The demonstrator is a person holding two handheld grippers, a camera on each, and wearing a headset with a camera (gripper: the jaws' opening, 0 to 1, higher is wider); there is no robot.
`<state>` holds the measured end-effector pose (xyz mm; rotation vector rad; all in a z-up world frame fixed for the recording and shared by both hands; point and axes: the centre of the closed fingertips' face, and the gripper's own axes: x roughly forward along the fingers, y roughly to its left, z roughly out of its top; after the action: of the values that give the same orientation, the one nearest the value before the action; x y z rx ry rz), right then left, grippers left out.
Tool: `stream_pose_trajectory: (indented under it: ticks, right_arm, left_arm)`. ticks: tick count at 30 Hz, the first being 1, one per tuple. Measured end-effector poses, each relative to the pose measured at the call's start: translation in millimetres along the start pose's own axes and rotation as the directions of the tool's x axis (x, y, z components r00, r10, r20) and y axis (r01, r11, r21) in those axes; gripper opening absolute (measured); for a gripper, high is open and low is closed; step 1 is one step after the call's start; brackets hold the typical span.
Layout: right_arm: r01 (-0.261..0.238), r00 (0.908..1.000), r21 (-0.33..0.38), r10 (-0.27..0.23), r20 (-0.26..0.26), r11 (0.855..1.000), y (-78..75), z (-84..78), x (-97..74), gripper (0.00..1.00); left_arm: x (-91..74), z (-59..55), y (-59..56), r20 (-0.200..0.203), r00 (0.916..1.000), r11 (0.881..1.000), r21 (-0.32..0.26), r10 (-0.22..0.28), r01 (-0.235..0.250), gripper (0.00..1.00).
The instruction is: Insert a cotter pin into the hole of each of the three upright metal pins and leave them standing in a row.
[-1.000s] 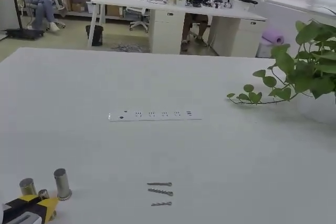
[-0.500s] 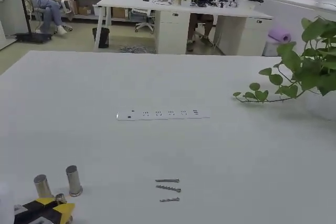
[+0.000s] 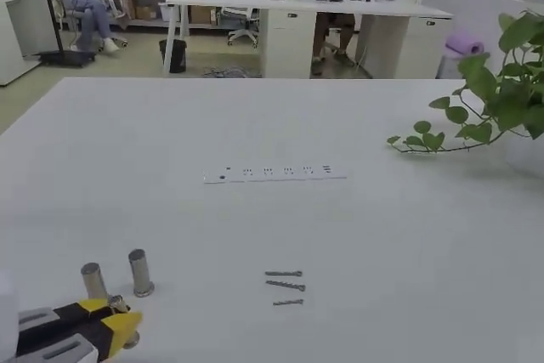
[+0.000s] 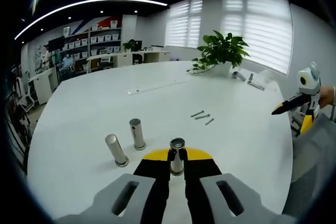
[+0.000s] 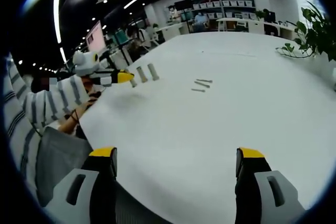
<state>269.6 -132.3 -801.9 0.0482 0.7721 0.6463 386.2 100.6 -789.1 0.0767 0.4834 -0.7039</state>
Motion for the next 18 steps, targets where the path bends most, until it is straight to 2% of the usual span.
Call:
stream_pose_trajectory:
  ticks: [4, 5, 11, 13, 14, 18]
  right_arm:
    - [0.008, 0.9999, 0.010, -0.008, 0.012, 1.000, -1.1, 1.2, -1.0, 0.95]
    - [0.009, 0.9998, 0.013, -0.009, 0.020, 1.000, -1.0, 3.3, -1.8, 0.95]
    - [0.019, 0.9987, 0.011, -0.020, 0.046, 1.000, -1.6, 10.4, -3.0, 0.95]
    - [0.019, 0.9989, 0.010, -0.019, 0.044, 1.000, -1.1, 10.1, -2.1, 0.95]
    - [0.025, 0.9989, 0.011, -0.025, 0.040, 1.000, -2.2, 9.4, -1.4, 0.95]
    - [0.028, 0.9990, 0.016, -0.028, 0.034, 0.999, -3.7, 8.3, 0.5, 0.95]
  left_arm:
    - [-6.6, -0.9, -8.3, -0.011, 0.9993, 0.999, 0.016, -0.037, 0.037, 0.07]
    - [-9.3, -1.1, -11.7, -0.019, 0.9985, 0.997, 0.055, -0.052, 0.053, 0.07]
    - [-17.3, -4.1, -22.4, -0.046, 0.9943, 0.991, 0.094, -0.096, 0.100, 0.07]
    - [-18.9, -5.4, -27.6, -0.054, 0.9915, 0.987, 0.104, -0.119, 0.124, 0.07]
    - [-19.4, -7.3, -33.1, -0.064, 0.9873, 0.982, 0.113, -0.145, 0.152, 0.07]
    - [-18.5, -14.5, -48.7, -0.093, 0.9771, 0.970, 0.134, -0.192, 0.203, 0.07]
